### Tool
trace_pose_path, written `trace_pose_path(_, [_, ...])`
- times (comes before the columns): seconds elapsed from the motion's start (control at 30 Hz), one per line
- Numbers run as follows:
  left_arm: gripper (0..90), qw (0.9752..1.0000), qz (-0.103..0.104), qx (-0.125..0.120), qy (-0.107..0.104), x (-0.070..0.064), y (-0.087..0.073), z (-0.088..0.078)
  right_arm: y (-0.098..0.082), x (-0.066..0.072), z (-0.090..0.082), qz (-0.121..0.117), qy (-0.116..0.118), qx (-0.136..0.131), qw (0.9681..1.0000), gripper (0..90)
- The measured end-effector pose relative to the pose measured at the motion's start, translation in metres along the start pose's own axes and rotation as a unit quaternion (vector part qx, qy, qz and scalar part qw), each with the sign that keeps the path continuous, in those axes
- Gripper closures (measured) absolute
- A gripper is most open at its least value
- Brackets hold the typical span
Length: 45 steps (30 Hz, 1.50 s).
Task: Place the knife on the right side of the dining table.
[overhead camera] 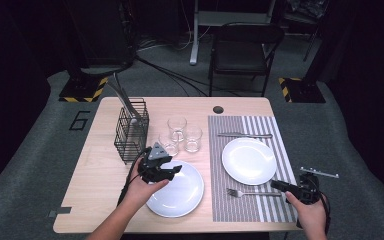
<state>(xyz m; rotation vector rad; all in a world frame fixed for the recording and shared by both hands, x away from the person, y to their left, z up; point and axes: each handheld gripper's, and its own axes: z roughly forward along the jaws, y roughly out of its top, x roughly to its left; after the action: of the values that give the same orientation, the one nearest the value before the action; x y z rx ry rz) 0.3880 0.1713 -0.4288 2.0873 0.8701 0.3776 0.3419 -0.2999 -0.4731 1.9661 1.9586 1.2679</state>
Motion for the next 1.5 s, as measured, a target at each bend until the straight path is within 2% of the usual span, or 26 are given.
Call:
trace_pose_path(0.13, [45.6, 0.9999, -0.010, 0.000, 0.006, 0.006, -0.004, -0.006, 0.002, 0.009, 0.000, -0.014, 0.007, 0.003, 0.9999, 62.7])
trace_pose_path(0.33, [44.1, 0.9998, -0.013, 0.005, 0.013, 0.011, -0.010, -0.012, 0.004, 0.018, 0.000, -0.037, 0.009, 0.001, 0.9993, 62.4])
trace_pose_path(0.63, [43.9, 0.9993, -0.023, 0.005, 0.027, 0.017, -0.018, -0.023, 0.011, 0.033, 0.004, -0.055, 0.013, 0.003, 0.9984, 60.2])
trace_pose_path(0.83, [43.4, 0.9990, -0.028, 0.006, 0.035, 0.020, -0.025, -0.027, 0.016, 0.044, 0.009, -0.074, 0.023, -0.003, 0.9970, 59.7])
trace_pose_path(1.03, [42.6, 0.9983, -0.045, 0.005, 0.038, 0.024, -0.036, -0.030, 0.017, 0.054, 0.019, -0.089, 0.032, -0.001, 0.9956, 57.0])
trace_pose_path(1.1, [42.5, 0.9981, -0.049, 0.002, 0.038, 0.025, -0.040, -0.031, 0.017, 0.057, 0.022, -0.096, 0.035, 0.000, 0.9948, 55.1])
trace_pose_path(1.27, [42.2, 0.9976, -0.054, 0.005, 0.044, 0.029, -0.048, -0.032, 0.019, 0.064, 0.032, -0.139, 0.045, -0.001, 0.9893, 52.1])
trace_pose_path(1.3, [42.1, 0.9975, -0.055, 0.005, 0.045, 0.029, -0.049, -0.033, 0.019, 0.066, 0.034, -0.141, 0.044, -0.001, 0.9890, 52.1])
trace_pose_path(1.37, [42.2, 0.9971, -0.059, 0.004, 0.048, 0.030, -0.051, -0.035, 0.020, 0.069, 0.038, -0.162, 0.045, -0.008, 0.9857, 51.9])
trace_pose_path(1.5, [42.2, 0.9967, -0.062, 0.004, 0.053, 0.033, -0.055, -0.038, 0.022, 0.076, 0.045, -0.164, 0.049, 0.011, 0.9852, 51.2])
